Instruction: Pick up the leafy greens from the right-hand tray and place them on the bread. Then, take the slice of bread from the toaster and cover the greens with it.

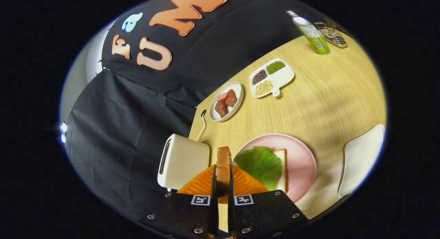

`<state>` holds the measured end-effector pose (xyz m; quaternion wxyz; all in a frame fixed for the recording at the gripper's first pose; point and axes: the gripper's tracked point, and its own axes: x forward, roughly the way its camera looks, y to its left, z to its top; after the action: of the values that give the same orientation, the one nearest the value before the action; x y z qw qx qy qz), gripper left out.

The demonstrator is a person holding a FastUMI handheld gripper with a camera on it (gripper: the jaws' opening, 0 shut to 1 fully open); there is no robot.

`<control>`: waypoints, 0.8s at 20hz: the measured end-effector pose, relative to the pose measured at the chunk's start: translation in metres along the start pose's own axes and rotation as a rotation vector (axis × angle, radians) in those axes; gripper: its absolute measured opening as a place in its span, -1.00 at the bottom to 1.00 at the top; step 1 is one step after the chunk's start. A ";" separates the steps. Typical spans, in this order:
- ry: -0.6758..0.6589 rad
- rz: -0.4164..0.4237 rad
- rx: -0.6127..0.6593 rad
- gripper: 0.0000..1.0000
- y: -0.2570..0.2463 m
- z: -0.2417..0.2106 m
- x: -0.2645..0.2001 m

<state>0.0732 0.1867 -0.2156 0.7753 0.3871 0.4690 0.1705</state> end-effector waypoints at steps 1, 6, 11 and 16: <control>0.000 0.006 0.015 -0.78 -0.007 -0.001 0.003; -0.020 0.034 0.063 -0.78 -0.034 -0.009 0.013; -0.038 0.018 0.097 -0.78 -0.049 -0.007 0.015; -0.073 -0.032 0.025 -0.44 -0.051 -0.002 0.008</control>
<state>0.0704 0.1599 -0.2600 0.7896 0.3952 0.4487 0.1377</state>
